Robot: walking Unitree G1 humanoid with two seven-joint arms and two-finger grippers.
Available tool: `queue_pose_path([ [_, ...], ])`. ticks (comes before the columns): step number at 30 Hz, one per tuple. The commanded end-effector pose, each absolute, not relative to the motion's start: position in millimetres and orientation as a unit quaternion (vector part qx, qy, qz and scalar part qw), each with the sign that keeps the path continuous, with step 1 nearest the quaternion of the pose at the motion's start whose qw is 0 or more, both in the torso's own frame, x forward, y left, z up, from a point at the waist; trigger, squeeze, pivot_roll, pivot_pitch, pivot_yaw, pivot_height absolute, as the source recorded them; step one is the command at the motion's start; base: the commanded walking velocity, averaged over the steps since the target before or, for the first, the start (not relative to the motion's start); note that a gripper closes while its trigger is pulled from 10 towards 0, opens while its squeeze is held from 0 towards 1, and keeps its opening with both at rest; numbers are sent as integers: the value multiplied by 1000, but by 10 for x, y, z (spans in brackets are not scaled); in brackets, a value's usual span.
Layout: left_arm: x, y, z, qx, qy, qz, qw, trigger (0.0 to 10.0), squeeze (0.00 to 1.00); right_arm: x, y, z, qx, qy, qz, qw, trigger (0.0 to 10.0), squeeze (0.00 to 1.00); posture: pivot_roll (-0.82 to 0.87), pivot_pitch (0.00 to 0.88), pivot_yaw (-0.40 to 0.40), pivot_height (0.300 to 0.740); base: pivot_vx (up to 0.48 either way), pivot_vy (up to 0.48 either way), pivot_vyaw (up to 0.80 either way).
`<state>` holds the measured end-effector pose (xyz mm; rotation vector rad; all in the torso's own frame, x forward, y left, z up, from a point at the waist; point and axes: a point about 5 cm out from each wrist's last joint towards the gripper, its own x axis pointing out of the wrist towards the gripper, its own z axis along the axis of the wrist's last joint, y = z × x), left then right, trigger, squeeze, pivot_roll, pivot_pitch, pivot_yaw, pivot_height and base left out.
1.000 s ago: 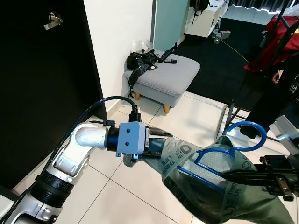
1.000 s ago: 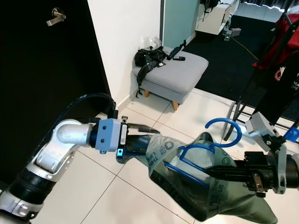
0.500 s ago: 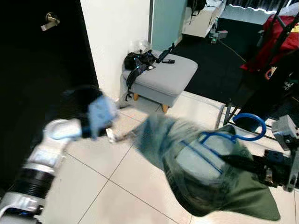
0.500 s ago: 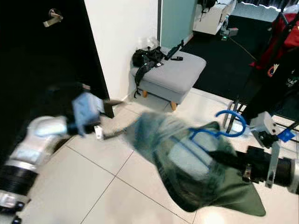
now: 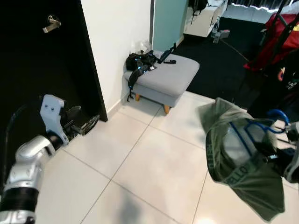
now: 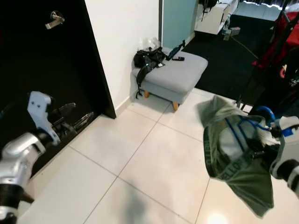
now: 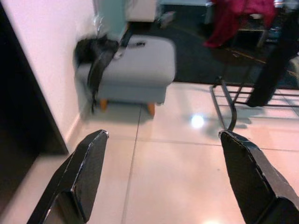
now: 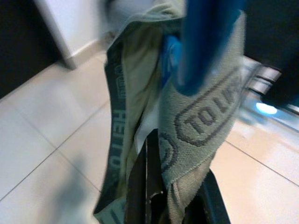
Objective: Hang hanger
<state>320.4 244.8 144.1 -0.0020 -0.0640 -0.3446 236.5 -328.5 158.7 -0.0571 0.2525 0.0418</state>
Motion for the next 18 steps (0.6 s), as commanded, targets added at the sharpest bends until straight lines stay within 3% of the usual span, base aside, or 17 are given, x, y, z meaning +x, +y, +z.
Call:
queue_pose_path([
  [1,3108,2395,1051,-35,28,-126,991,10000,0,2421,-3132,1364,-15,124,-26,992,10000,0,-61,138,36,740,0,0,0],
  [3,3069,2354,952,-44,41,-116,991,10000,0,2442,-3052,1292,-1,122,-38,992,10000,0,-61,138,36,740,0,0,0],
  [5,2935,2192,717,-49,69,-94,992,10000,0,2478,-2780,1060,12,119,-57,991,10000,0,-50,144,40,740,0,0,0],
  [11,2766,2068,411,-52,105,-42,992,10000,0,2470,-2514,700,17,134,-72,988,10000,0,-44,145,51,740,0,0,0],
  [18,2681,2001,145,-21,153,-32,988,10000,0,2383,-2557,385,11,172,-92,981,10000,0,-62,131,62,740,0,0,-114],
])
